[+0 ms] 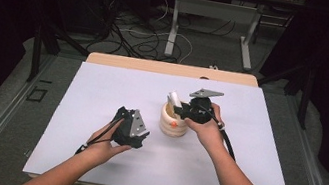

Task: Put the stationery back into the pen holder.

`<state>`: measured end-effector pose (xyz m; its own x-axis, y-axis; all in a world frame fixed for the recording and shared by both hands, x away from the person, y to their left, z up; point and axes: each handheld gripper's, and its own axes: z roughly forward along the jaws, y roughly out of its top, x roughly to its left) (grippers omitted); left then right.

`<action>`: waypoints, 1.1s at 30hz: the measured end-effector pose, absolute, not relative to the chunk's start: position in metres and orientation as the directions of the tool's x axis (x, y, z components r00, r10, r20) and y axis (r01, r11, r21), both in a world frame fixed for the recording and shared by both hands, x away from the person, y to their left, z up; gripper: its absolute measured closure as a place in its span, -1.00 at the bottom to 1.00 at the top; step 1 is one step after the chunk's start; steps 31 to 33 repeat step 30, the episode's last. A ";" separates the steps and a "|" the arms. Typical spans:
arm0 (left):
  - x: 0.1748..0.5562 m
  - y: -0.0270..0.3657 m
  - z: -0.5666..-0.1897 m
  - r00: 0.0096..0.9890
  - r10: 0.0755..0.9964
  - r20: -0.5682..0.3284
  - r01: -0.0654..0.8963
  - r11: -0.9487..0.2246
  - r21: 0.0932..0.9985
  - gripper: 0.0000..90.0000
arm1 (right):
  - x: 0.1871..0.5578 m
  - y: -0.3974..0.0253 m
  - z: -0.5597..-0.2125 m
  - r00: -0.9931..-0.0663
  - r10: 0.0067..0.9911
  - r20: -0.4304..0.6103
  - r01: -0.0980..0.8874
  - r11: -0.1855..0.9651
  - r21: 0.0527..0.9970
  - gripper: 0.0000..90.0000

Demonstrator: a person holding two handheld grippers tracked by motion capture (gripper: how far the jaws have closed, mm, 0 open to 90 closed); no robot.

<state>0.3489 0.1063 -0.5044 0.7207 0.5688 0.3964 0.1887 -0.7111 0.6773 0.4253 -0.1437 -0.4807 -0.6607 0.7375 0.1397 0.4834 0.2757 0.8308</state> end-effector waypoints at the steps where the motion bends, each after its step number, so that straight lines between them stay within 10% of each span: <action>1: 0.350 0.108 -0.504 0.717 0.589 0.372 0.210 -0.691 0.691 -0.60 | 0.424 -0.144 -0.479 -0.656 0.742 0.141 0.486 0.271 0.831 0.35; 13: 0.358 0.134 -0.503 0.647 0.744 0.165 0.359 -0.489 0.795 -0.67 | 0.403 -0.173 -0.461 -0.633 0.764 0.126 0.429 0.210 0.879 -0.34; 33: 0.362 0.167 -0.499 0.558 0.829 -0.031 0.455 -0.274 0.847 -0.89 | 0.367 -0.239 -0.476 -0.545 0.830 0.118 0.442 0.166 0.881 -0.65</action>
